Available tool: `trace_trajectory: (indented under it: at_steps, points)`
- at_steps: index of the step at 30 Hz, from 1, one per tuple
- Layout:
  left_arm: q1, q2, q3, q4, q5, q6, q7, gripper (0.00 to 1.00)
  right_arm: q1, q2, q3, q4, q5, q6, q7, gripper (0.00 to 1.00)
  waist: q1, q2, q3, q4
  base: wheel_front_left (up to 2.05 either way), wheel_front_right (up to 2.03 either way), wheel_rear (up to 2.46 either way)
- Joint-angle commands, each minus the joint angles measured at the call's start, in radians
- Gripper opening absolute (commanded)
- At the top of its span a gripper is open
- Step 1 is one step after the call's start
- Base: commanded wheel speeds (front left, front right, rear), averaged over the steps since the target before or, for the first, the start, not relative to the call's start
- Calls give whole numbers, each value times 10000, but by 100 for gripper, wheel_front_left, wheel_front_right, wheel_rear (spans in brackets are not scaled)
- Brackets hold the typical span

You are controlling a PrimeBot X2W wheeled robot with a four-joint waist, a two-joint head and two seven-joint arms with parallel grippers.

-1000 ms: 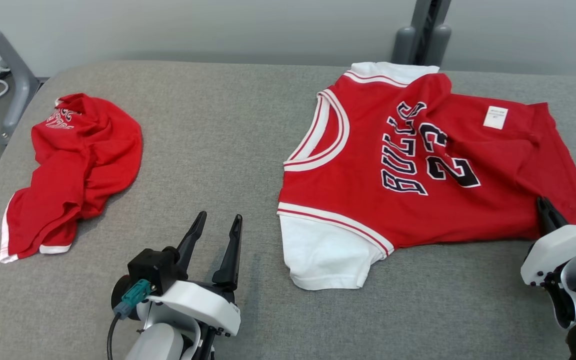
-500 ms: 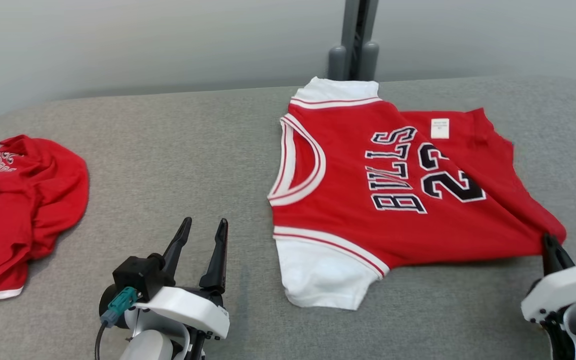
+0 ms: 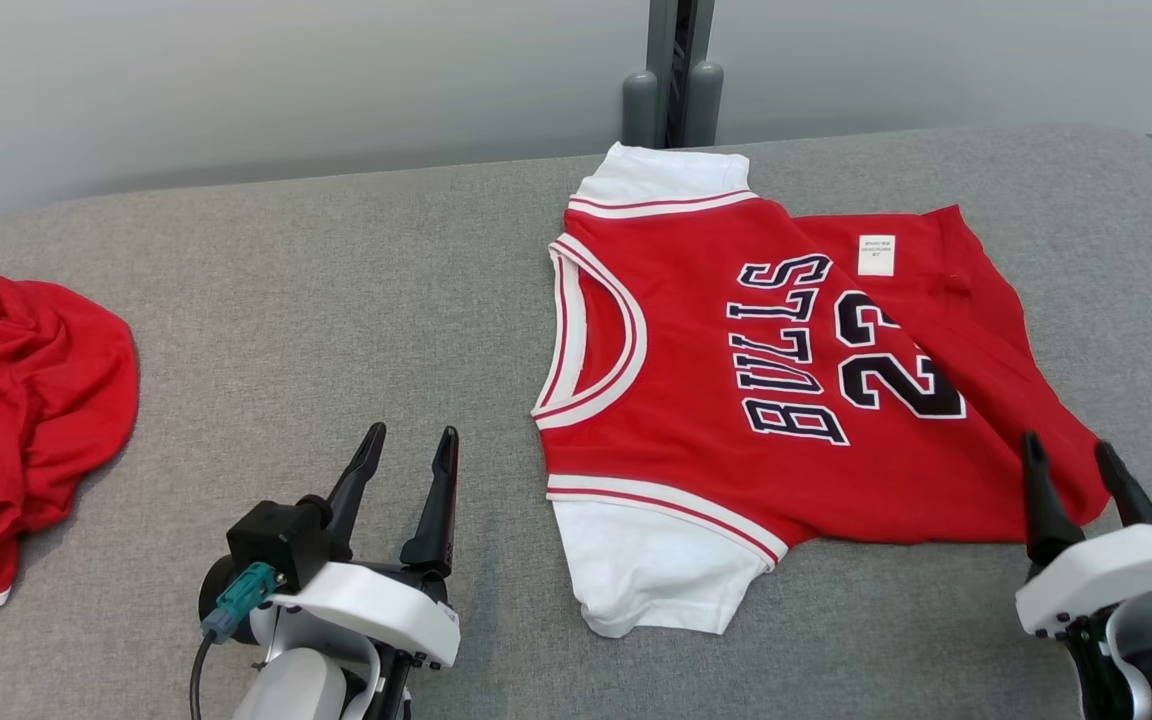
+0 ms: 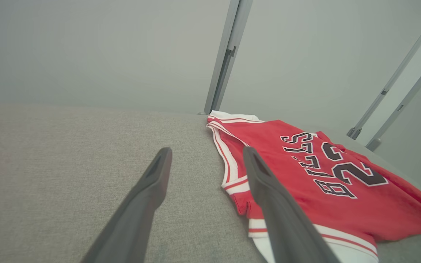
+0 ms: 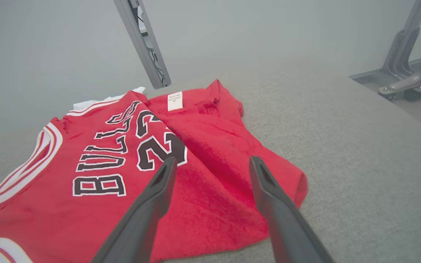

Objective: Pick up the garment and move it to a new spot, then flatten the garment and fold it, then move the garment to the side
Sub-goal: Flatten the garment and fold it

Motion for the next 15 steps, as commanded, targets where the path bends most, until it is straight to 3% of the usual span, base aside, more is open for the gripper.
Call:
trace_trajectory:
  at_steps: [1,15]
  points:
    - [-131,45,11,37,11,-55,-45,100,-119,-63,187,-390,-32,-3,-219,100,0,0,25,13,0,0,0]
    - [-1432,47,-127,836,-15,-215,-38,100,-412,-59,1575,-2446,-180,-3,-1189,100,0,0,906,-809,0,0,0]
